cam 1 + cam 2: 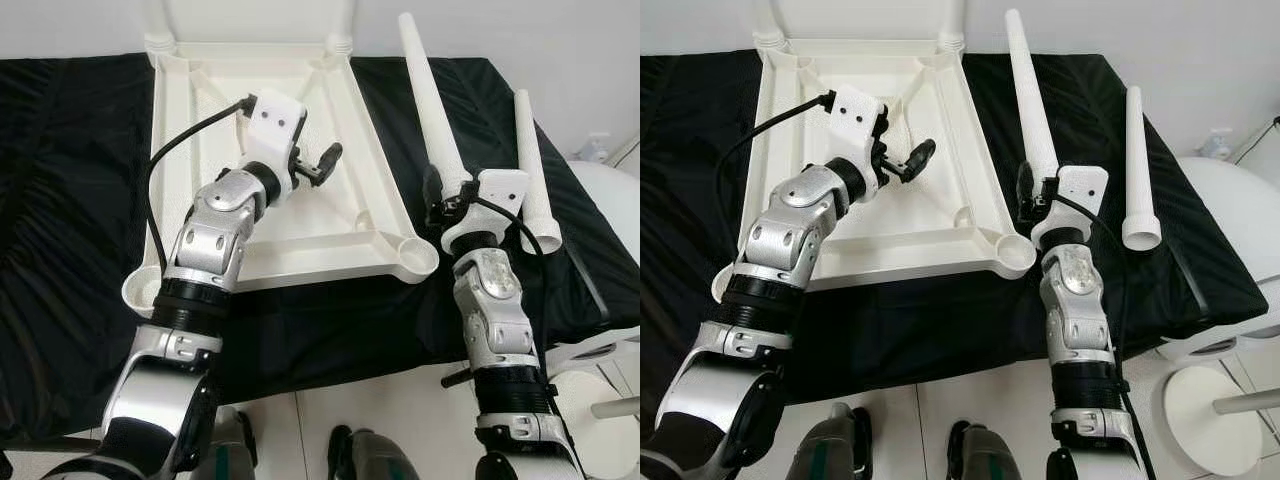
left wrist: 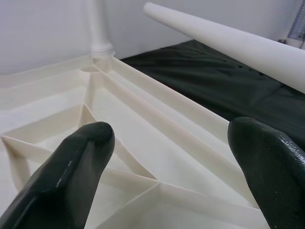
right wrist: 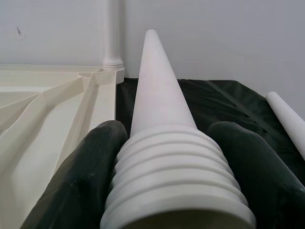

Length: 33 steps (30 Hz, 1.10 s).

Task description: Building children table

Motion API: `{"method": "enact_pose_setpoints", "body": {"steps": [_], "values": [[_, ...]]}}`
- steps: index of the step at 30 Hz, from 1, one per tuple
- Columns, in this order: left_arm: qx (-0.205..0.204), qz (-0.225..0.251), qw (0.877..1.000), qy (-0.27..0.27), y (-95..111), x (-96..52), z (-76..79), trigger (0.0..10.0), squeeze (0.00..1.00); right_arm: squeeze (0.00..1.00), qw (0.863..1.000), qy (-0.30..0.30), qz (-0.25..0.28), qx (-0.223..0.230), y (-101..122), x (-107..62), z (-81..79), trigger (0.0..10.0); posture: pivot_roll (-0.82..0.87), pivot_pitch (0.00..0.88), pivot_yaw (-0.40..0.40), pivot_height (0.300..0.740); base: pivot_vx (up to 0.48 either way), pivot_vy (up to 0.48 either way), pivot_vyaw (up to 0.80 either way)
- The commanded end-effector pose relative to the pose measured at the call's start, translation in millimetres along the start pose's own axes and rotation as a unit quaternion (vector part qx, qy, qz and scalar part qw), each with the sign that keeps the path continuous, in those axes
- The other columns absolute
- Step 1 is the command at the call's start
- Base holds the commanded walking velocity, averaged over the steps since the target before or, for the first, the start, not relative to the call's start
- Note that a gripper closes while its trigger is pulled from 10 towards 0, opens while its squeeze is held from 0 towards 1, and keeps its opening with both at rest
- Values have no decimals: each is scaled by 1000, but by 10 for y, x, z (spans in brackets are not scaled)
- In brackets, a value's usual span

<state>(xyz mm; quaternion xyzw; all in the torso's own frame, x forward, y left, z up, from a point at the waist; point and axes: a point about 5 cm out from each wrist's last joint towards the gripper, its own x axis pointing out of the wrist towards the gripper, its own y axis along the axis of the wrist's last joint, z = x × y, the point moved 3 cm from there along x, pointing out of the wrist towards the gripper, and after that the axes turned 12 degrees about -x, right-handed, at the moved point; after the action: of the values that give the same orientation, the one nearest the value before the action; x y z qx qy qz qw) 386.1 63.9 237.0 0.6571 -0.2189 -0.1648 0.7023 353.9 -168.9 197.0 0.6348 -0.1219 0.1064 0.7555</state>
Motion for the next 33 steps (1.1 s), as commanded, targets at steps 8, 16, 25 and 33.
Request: {"method": "enact_pose_setpoints", "body": {"steps": [8,16,25,33], "values": [[0,-2,998,64,-195,-62,-58,10000,0,0,999,5,39,8,83,31,-40,10000,28,65,-29,740,0,0,0],[-32,-4,997,71,-313,-97,-37,10000,0,0,998,20,55,14,100,52,-156,10000,10,48,-19,740,0,0,0],[-33,12,993,111,-295,-160,-155,10000,0,0,997,27,70,21,120,44,-234,10000,0,34,-8,740,0,0,0],[-26,16,991,127,-268,-177,-228,10000,0,0,997,15,79,23,120,27,-206,10000,-4,37,14,740,0,0,0]]}}
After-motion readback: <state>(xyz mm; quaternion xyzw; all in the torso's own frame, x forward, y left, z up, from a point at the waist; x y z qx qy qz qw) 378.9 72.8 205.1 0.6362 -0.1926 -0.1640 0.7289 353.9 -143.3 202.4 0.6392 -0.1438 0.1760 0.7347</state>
